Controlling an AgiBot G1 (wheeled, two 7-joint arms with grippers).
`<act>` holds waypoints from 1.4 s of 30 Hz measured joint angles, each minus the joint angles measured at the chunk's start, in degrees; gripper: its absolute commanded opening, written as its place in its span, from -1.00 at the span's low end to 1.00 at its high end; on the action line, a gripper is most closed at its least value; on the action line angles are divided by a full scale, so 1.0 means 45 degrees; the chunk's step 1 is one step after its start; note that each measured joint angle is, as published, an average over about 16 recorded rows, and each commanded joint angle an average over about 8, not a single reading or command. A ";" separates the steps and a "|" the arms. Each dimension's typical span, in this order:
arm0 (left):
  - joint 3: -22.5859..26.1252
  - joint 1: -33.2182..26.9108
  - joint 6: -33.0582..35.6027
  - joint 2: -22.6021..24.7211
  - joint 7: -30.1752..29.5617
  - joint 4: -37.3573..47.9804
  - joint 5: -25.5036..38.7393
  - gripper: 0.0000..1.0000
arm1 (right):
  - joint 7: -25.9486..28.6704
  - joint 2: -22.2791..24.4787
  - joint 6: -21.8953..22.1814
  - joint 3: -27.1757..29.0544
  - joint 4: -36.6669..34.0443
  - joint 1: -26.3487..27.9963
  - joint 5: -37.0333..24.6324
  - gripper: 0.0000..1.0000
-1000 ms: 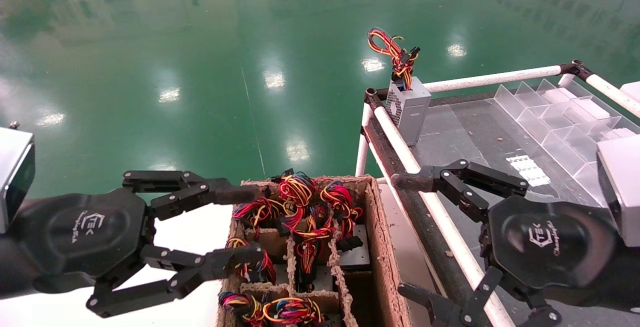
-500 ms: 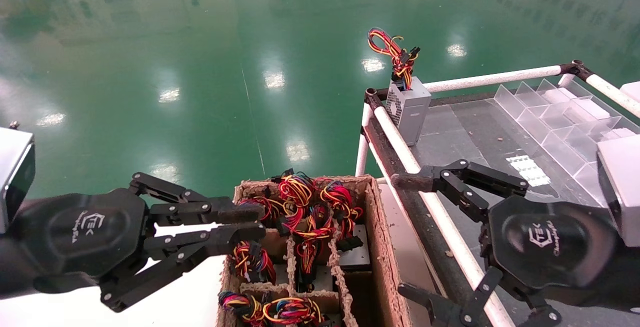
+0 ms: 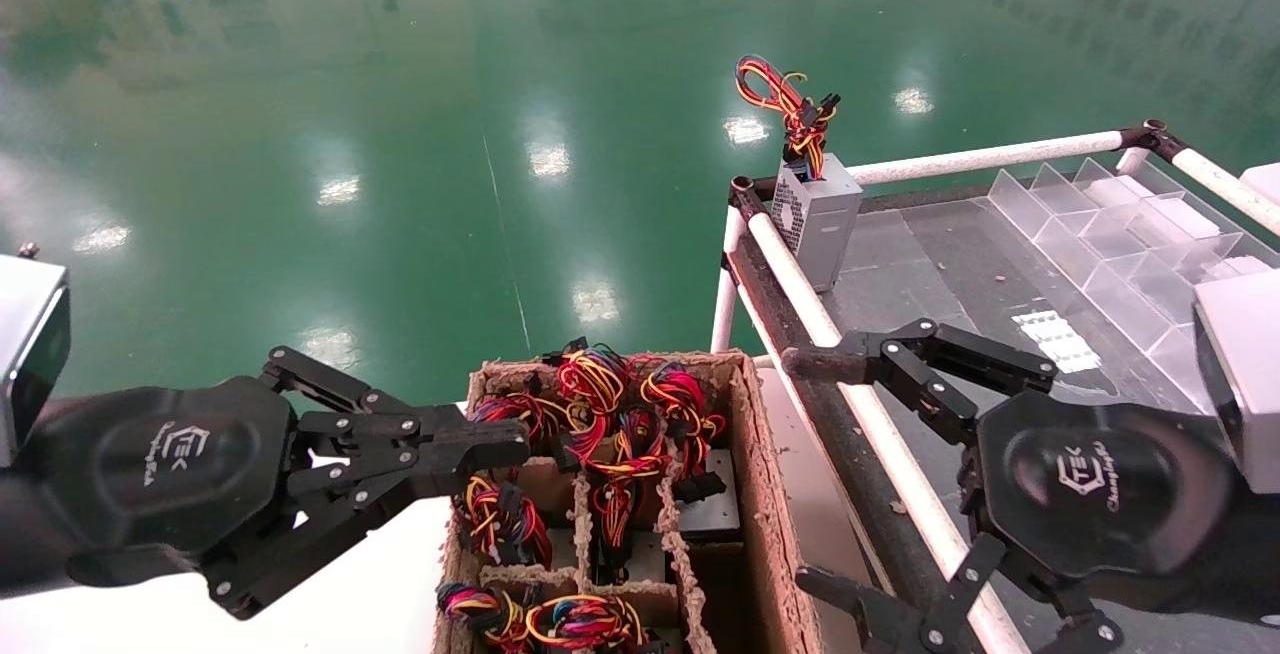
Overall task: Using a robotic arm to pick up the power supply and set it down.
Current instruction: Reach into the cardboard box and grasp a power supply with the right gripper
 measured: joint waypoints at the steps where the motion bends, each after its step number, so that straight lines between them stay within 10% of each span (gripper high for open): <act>1: 0.0000 0.0000 0.0000 0.0000 0.0000 0.0000 0.0000 1.00 | -0.0002 -0.0003 0.0019 -0.0007 -0.0001 0.0002 -0.0025 1.00; 18: 0.0003 -0.0003 0.0001 0.0000 0.0002 0.0003 -0.0001 1.00 | 0.0524 -0.0951 0.1261 -0.0907 -0.0956 0.1282 -0.2176 1.00; 38: 0.0007 -0.0004 0.0000 -0.0001 0.0004 0.0004 -0.0004 1.00 | -0.0917 -0.5425 0.1432 -0.3780 -0.8367 0.5591 -0.6681 0.98; 42: 0.0008 -0.0004 0.0000 -0.0001 0.0004 0.0004 -0.0004 1.00 | -0.1759 -0.6134 0.1524 -0.4020 -0.9735 0.6006 -0.7074 0.09</act>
